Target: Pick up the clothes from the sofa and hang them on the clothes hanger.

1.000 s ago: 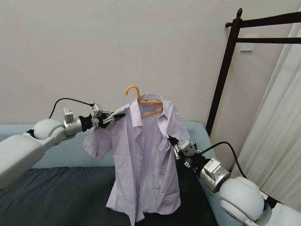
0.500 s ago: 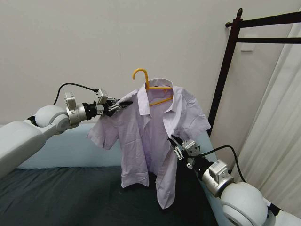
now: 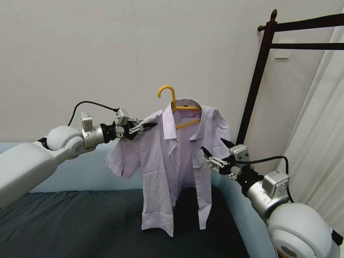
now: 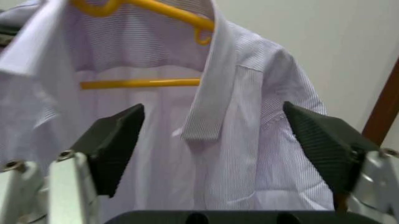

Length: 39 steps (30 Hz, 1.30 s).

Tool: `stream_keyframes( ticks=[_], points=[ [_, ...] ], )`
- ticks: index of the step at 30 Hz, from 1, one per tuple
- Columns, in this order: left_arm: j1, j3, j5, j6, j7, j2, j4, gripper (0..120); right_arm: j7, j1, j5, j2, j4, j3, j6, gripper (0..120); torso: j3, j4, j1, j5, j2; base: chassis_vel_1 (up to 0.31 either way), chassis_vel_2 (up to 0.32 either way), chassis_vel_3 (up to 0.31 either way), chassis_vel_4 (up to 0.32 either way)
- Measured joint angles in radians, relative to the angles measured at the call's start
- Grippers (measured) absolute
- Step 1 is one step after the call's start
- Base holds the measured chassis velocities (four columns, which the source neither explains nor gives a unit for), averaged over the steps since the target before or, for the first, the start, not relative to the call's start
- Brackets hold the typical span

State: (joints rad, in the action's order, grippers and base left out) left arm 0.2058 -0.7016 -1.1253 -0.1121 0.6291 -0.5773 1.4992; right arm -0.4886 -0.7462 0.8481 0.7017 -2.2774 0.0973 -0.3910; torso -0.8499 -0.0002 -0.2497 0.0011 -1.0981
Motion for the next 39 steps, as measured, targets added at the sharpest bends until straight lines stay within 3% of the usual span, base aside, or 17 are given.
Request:
stream_keyframes(
  ticks=[4, 13, 20, 29, 34, 38, 39],
  points=[
    [-0.008, 0.000, 0.001, 0.000, -0.001, 0.001, 0.008, 8, -0.037, 0.058, 0.033, 0.018, 0.045, -0.042, -0.007, 99, 0.000, -0.0001, 0.000, 0.0000, 0.000, 0.000, 0.000, 0.000, 0.000],
    [-0.052, 0.031, 0.002, 0.005, -0.006, 0.008, 0.042, 8, -0.059, 0.207, 0.027, 0.077, 0.151, -0.182, -0.015, 97, 0.000, 0.0000, 0.000, -0.0001, 0.000, 0.000, 0.000, 0.000, 0.000],
    [-0.070, 0.050, 0.002, 0.006, -0.001, 0.017, 0.045, 8, -0.068, 0.241, 0.010, 0.106, 0.196, -0.220, -0.020, 79, 0.000, 0.0000, 0.000, -0.0001, 0.000, 0.000, 0.000, 0.000, 0.000],
    [-0.055, 0.037, 0.007, 0.009, 0.003, 0.011, 0.037, 8, -0.068, 0.256, -0.033, 0.143, 0.229, -0.235, -0.029, 40, 0.000, -0.0002, 0.000, 0.0000, 0.000, 0.000, 0.000, 0.000, 0.000],
    [-0.063, 0.037, 0.007, 0.009, 0.003, 0.010, 0.037, 8, -0.070, 0.253, -0.051, 0.144, 0.228, -0.235, -0.029, 28, 0.000, -0.0002, 0.000, 0.0000, 0.000, 0.000, 0.000, 0.000, 0.000],
    [-0.080, 0.048, 0.009, 0.009, 0.004, 0.009, 0.034, 8, -0.080, 0.248, -0.079, 0.143, 0.234, -0.233, -0.027, 8, 0.000, -0.0001, 0.000, -0.0001, 0.000, 0.000, 0.000, 0.000, 0.000],
    [-0.080, 0.048, 0.009, 0.009, 0.004, 0.009, 0.034, 8, -0.080, 0.248, -0.079, 0.143, 0.234, -0.233, -0.027, 8, 0.000, -0.0001, 0.000, -0.0001, 0.000, 0.000, 0.000, 0.000, 0.000]
  ],
)
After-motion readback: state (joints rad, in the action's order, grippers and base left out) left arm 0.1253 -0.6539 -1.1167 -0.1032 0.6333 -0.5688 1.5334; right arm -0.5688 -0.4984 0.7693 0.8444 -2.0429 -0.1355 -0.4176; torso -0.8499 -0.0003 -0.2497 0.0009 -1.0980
